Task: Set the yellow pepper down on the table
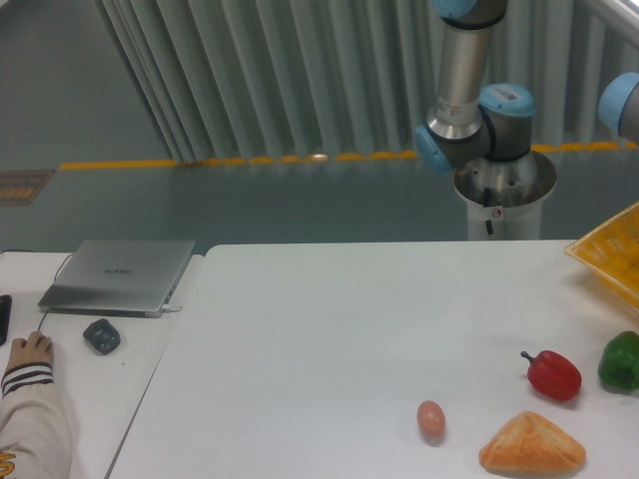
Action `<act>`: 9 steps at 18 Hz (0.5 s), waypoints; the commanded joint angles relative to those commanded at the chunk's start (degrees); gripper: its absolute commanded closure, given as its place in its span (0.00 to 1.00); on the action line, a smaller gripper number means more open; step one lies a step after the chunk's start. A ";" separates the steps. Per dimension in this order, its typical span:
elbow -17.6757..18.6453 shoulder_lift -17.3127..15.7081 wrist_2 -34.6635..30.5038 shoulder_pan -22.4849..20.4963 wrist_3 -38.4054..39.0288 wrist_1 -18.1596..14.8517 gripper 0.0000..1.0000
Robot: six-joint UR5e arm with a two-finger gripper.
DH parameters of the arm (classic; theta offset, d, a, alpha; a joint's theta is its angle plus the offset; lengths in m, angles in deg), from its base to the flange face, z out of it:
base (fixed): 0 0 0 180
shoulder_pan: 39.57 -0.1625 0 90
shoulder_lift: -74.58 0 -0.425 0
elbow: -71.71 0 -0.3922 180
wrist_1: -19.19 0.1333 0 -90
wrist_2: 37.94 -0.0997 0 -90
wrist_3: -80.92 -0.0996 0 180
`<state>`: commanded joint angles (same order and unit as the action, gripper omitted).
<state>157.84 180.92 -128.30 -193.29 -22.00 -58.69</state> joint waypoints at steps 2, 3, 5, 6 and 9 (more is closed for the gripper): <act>-0.09 0.00 0.00 0.00 0.00 -0.09 0.00; 0.00 0.00 0.00 0.00 -0.09 -0.09 0.00; 0.00 -0.09 0.00 0.00 0.00 -0.09 0.00; 0.09 -0.09 -0.17 0.00 0.00 -0.09 0.00; 1.22 -0.26 -1.40 -0.61 1.23 0.00 0.00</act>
<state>159.06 180.66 -129.69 -193.90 -20.77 -58.68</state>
